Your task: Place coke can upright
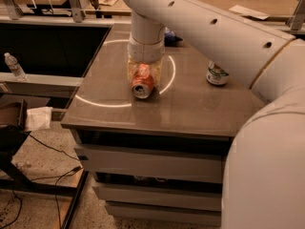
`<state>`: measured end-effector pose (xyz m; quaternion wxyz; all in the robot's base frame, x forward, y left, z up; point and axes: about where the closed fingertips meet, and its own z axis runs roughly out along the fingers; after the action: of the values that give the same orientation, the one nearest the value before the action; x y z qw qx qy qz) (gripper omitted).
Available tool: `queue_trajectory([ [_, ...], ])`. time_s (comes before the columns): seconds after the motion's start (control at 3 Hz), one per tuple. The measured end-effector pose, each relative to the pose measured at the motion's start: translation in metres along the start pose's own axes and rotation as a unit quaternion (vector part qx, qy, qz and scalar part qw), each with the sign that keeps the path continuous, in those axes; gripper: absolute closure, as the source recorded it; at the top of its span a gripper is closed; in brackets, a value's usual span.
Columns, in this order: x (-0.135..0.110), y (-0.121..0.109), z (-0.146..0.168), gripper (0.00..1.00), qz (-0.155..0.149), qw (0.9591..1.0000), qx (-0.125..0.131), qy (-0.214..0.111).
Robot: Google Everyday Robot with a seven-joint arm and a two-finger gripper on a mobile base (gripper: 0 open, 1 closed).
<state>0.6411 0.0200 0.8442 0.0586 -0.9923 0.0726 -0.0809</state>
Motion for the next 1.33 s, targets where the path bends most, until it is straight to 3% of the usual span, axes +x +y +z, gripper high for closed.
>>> queue_trajectory([
  [0.33,0.001,-0.001,-0.028,1.0,0.044,0.9988,0.018,0.005],
  [0.67,0.012,0.004,-0.067,1.0,0.123,0.9919,0.026,0.018],
  [1.0,0.028,0.02,-0.1,1.0,0.227,0.9727,0.05,0.007],
  [1.33,0.044,0.029,-0.128,1.0,0.333,0.9337,0.128,-0.027],
])
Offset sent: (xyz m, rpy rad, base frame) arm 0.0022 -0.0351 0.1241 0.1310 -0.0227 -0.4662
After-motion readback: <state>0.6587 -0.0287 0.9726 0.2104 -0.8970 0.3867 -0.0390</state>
